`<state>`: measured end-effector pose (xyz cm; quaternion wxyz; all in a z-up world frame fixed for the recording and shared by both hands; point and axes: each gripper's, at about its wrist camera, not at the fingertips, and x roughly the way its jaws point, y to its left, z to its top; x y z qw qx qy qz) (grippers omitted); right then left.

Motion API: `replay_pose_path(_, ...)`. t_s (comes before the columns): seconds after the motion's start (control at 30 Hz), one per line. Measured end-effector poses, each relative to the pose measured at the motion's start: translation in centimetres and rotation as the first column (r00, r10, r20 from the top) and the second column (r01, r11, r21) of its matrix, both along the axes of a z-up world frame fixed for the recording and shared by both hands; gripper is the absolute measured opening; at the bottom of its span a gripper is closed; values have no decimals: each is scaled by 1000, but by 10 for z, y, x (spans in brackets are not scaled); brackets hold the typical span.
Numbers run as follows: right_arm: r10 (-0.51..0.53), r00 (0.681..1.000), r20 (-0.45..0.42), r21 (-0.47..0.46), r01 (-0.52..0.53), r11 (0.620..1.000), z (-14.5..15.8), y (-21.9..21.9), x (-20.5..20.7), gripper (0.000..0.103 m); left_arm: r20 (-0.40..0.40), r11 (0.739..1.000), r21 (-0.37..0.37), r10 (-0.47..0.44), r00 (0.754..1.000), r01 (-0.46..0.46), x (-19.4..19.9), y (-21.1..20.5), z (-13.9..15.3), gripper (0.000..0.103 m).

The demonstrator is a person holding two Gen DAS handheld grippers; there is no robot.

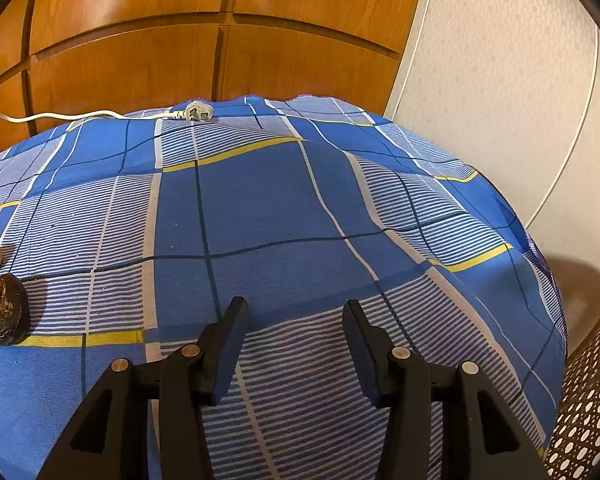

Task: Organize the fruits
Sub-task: 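Carry the wood slice with the left gripper into the tray and release, then reach the right gripper to the red cherry tomato and grasp it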

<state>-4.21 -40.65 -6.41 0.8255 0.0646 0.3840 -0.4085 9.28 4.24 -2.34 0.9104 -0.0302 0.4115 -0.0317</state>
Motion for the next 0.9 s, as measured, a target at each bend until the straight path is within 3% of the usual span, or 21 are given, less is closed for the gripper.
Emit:
replay_pose_path(0.63,1,1000,16,19,-2,1000,-1,-2,0,50,25,997,-26,80,997,-79,-56,19,-2,67)
replay_pose_path(0.77,1,1000,19,22,-2,1000,-2,-2,-1,50,29,995,-36,99,995,-98,-69,21,-7,69)
replay_pose_path(0.9,1,1000,20,24,-1,1000,-2,-2,0,50,44,993,-40,116,992,-114,-75,20,-8,79)
